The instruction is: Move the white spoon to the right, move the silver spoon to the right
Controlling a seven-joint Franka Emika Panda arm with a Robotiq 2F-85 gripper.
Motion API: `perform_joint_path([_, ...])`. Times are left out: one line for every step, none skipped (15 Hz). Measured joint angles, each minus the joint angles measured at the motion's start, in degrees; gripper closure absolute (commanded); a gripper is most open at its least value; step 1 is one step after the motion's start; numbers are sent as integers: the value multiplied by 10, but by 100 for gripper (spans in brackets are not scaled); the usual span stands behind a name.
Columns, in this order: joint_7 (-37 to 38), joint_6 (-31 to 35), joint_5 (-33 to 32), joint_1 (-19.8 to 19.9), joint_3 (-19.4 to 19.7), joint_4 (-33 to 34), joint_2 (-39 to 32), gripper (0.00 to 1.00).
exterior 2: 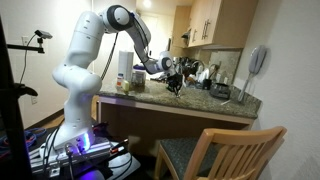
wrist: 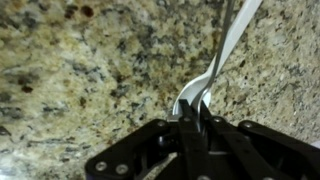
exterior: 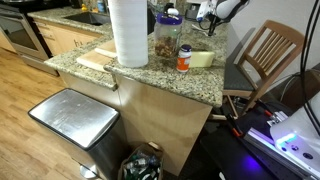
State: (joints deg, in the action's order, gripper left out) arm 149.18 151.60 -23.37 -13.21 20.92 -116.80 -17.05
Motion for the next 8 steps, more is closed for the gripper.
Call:
perform_joint_path([0,1,2,-10,6,0,0,98])
perform_joint_path([1,2,4,-25,19,1,0,98])
perform_joint_path([1,4,5,-43,38,3,0,98])
perform_joint_path([1,8,6,-65,64,6,1,98])
perform_joint_path([1,12,9,-91,96,10,0,98])
perform_joint_path([1,14,13,-117,128,14,0,98])
perform_joint_path([0,14,18,-142,160,18,0,98])
perform_joint_path([0,14,24,-166,189,20,0,98])
